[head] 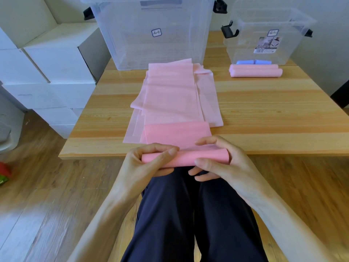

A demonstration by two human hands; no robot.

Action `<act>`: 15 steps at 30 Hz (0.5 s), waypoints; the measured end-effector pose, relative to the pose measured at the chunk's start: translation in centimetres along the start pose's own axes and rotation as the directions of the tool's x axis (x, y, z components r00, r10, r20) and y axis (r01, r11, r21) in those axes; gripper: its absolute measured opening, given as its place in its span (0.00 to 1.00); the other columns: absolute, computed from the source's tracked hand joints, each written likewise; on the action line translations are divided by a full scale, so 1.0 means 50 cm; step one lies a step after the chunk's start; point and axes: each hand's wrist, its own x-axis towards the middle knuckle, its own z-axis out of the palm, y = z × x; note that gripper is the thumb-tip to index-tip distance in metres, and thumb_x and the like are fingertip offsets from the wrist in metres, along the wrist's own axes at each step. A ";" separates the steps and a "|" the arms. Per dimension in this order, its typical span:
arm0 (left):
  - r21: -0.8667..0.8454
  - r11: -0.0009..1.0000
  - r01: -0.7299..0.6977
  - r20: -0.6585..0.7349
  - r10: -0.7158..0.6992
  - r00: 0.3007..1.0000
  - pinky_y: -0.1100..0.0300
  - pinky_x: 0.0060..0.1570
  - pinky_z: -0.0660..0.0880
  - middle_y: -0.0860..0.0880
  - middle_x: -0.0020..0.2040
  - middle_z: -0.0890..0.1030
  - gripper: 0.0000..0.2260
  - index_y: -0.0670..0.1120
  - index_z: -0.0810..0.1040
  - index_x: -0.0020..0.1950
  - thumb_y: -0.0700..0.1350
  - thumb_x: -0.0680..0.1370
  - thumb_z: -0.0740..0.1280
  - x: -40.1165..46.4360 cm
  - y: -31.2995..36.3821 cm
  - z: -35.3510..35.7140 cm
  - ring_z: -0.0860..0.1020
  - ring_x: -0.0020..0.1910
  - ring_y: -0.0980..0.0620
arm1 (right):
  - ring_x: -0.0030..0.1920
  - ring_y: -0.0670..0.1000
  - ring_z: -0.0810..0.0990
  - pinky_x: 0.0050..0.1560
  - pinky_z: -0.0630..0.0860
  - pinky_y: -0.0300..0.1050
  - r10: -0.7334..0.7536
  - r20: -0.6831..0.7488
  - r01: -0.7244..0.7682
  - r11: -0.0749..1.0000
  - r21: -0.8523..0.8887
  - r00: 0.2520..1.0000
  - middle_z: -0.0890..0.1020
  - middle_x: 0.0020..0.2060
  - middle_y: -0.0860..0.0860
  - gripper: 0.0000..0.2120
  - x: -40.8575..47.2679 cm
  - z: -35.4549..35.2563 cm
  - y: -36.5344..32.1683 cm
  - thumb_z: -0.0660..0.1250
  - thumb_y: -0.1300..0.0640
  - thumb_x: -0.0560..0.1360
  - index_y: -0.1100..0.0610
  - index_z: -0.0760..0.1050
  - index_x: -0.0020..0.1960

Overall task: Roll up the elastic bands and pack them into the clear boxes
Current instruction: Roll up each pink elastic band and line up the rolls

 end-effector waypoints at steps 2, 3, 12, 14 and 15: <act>0.014 1.000 0.000 0.029 -0.001 1.000 0.61 0.44 0.82 0.48 0.49 0.86 0.09 0.48 0.88 0.46 0.48 0.67 0.78 -0.002 0.000 -0.004 0.85 0.51 0.51 | 0.43 0.57 0.87 0.42 0.84 0.47 -0.010 -0.019 0.010 1.000 -0.013 1.000 0.86 0.43 0.58 0.13 0.003 -0.001 0.002 0.72 0.58 0.72 0.60 0.79 0.55; 0.029 1.000 -0.007 0.042 0.006 0.999 0.60 0.46 0.82 0.47 0.49 0.86 0.10 0.49 0.88 0.46 0.47 0.66 0.80 -0.003 0.000 -0.005 0.84 0.50 0.51 | 0.42 0.58 0.87 0.42 0.84 0.47 -0.005 -0.033 0.005 1.000 -0.010 0.999 0.86 0.43 0.58 0.13 0.003 -0.001 0.003 0.72 0.56 0.71 0.61 0.79 0.53; 0.028 1.000 0.005 0.016 -0.005 1.000 0.63 0.42 0.81 0.48 0.46 0.87 0.12 0.45 0.86 0.48 0.48 0.68 0.75 -0.004 0.002 -0.003 0.86 0.47 0.51 | 0.40 0.57 0.87 0.41 0.83 0.44 -0.020 -0.064 0.021 1.000 0.008 0.998 0.86 0.38 0.59 0.16 0.005 0.007 0.001 0.72 0.58 0.72 0.53 0.77 0.59; 0.025 1.000 -0.011 0.047 0.009 0.999 0.63 0.44 0.81 0.50 0.45 0.86 0.10 0.48 0.87 0.48 0.46 0.67 0.80 -0.005 0.001 -0.006 0.85 0.47 0.53 | 0.39 0.58 0.86 0.39 0.83 0.46 -0.023 -0.089 0.026 0.999 0.024 0.996 0.85 0.39 0.57 0.12 0.006 0.007 0.003 0.71 0.54 0.72 0.58 0.79 0.53; 0.024 1.000 -0.016 0.046 0.015 0.999 0.63 0.44 0.81 0.50 0.45 0.86 0.10 0.48 0.87 0.47 0.45 0.67 0.80 -0.005 0.000 -0.005 0.84 0.46 0.54 | 0.38 0.59 0.86 0.39 0.83 0.47 -0.019 -0.084 0.022 0.999 0.034 0.996 0.85 0.40 0.57 0.13 0.005 0.006 0.002 0.71 0.53 0.71 0.59 0.79 0.51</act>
